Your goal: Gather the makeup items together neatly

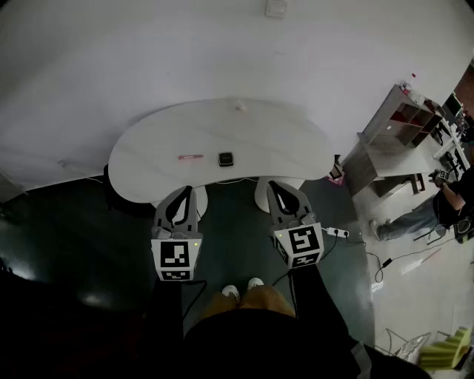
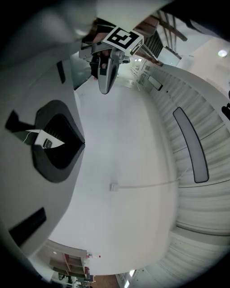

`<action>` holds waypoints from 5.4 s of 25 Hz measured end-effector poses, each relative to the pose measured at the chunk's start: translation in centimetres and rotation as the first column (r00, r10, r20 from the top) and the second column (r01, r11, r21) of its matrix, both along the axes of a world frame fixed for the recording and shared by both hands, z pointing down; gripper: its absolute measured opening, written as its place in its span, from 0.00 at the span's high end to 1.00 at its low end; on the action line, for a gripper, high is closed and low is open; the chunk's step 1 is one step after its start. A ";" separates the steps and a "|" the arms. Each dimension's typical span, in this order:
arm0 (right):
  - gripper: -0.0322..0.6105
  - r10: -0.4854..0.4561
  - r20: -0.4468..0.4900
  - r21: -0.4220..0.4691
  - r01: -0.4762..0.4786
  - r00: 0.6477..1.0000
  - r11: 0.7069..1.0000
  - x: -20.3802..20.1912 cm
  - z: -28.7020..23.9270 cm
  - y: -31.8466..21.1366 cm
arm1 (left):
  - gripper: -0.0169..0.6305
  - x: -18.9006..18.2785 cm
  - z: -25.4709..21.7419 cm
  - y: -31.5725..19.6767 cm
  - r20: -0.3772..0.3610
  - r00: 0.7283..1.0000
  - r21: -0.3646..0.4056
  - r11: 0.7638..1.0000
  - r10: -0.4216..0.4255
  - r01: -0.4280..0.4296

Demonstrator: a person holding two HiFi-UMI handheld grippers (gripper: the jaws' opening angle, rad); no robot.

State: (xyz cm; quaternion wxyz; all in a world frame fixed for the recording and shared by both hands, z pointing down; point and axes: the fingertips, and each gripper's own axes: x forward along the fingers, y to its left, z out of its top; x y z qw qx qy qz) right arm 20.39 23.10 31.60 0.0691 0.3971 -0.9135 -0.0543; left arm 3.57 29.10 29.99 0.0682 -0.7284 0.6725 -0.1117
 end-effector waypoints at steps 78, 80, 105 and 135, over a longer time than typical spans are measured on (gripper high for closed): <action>0.91 -0.097 0.112 -0.040 0.102 0.989 0.994 -9.0 2.2 -36.9 | 0.95 -4.7 3.2 -33.8 0.053 0.998 -0.047 0.999 -0.021 0.023; 0.91 -0.097 0.111 -0.041 0.102 0.989 0.994 -9.5 2.1 -37.3 | 0.95 -5.4 3.2 -34.4 0.043 0.999 -0.051 0.998 -0.028 0.030; 0.91 0.050 -0.032 -0.088 -0.053 0.998 0.995 -17.2 6.3 -44.4 | 0.95 -12.4 4.0 -42.7 -0.045 0.990 -0.063 0.989 0.134 -0.137; 0.59 -0.133 -0.376 -0.411 -0.037 0.917 0.911 -19.0 28.1 -57.3 | 0.95 -14.2 7.4 -43.6 -0.097 0.992 -0.103 0.991 0.078 -0.088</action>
